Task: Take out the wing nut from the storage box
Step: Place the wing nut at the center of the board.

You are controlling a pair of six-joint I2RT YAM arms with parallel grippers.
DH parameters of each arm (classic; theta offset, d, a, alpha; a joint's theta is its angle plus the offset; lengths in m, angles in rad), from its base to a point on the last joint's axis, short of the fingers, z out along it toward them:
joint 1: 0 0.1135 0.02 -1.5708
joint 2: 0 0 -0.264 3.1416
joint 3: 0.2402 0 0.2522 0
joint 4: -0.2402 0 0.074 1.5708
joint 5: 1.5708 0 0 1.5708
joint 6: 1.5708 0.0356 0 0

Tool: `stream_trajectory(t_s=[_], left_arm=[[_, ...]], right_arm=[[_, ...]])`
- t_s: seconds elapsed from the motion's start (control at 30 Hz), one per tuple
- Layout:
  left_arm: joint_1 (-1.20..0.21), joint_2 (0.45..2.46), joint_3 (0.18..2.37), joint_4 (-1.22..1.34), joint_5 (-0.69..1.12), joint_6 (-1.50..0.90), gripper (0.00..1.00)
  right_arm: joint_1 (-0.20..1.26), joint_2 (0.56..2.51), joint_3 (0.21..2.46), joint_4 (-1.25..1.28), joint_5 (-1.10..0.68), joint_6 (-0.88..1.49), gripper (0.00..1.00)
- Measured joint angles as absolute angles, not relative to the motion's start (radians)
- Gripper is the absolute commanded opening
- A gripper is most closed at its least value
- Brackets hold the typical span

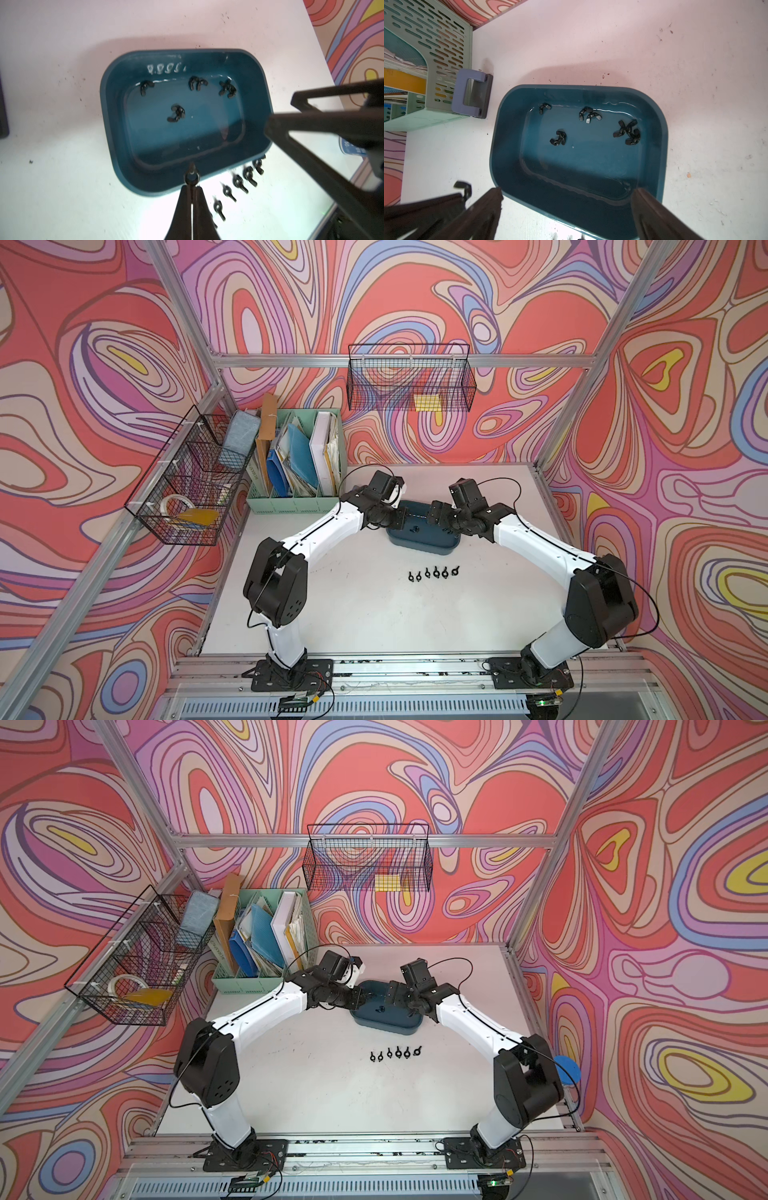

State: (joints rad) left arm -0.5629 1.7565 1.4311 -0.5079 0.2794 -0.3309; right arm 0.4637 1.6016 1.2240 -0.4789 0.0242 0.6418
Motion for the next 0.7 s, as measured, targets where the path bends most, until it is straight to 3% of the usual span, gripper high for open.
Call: stream_trajectory(t_s=[0.33,0.7], left_arm=[[-0.613,1.535,1.081,-0.488,0.176,-0.397,0.0],[-0.794,1.628,0.962,-0.397,0.033,-0.495,0.0]], right_arm=[[0.464,1.601,1.198,-0.439,-0.028,0.642,0.98],[0.464,1.54,1.142,-0.442,-0.049,0.647,0.98]])
